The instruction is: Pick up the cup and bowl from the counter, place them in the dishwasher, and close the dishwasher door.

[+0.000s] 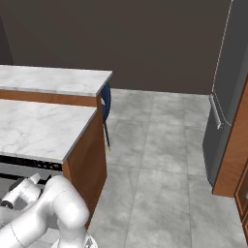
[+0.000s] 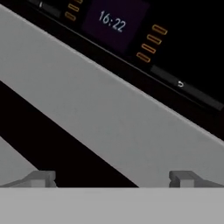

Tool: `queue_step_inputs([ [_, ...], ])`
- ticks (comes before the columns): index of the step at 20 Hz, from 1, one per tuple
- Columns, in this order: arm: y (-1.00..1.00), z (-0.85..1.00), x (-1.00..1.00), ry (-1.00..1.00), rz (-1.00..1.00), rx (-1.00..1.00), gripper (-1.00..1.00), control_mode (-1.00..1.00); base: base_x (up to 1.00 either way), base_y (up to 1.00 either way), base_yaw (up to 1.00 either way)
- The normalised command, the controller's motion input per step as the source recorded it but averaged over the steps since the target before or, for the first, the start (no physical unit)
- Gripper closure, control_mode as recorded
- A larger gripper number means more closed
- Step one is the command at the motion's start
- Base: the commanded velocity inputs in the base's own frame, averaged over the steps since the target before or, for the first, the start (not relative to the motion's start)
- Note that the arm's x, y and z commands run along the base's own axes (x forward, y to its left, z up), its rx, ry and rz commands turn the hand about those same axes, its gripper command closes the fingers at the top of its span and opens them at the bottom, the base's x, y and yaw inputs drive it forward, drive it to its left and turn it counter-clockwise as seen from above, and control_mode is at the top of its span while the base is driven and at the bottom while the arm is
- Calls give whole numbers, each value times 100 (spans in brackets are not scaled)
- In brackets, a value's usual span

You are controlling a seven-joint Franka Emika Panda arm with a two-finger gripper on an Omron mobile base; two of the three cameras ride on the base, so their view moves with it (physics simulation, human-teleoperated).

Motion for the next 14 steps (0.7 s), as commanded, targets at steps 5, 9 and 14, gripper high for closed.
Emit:
queue_step_inputs([
  [5,-47,-41,100,0,0,31,-100,-100,0,0,0],
  [9,-48,-43,100,0,0,31,-100,-100,0,0,0],
  [14,-50,-42,100,0,0,33,-100,-100,0,0,0],
])
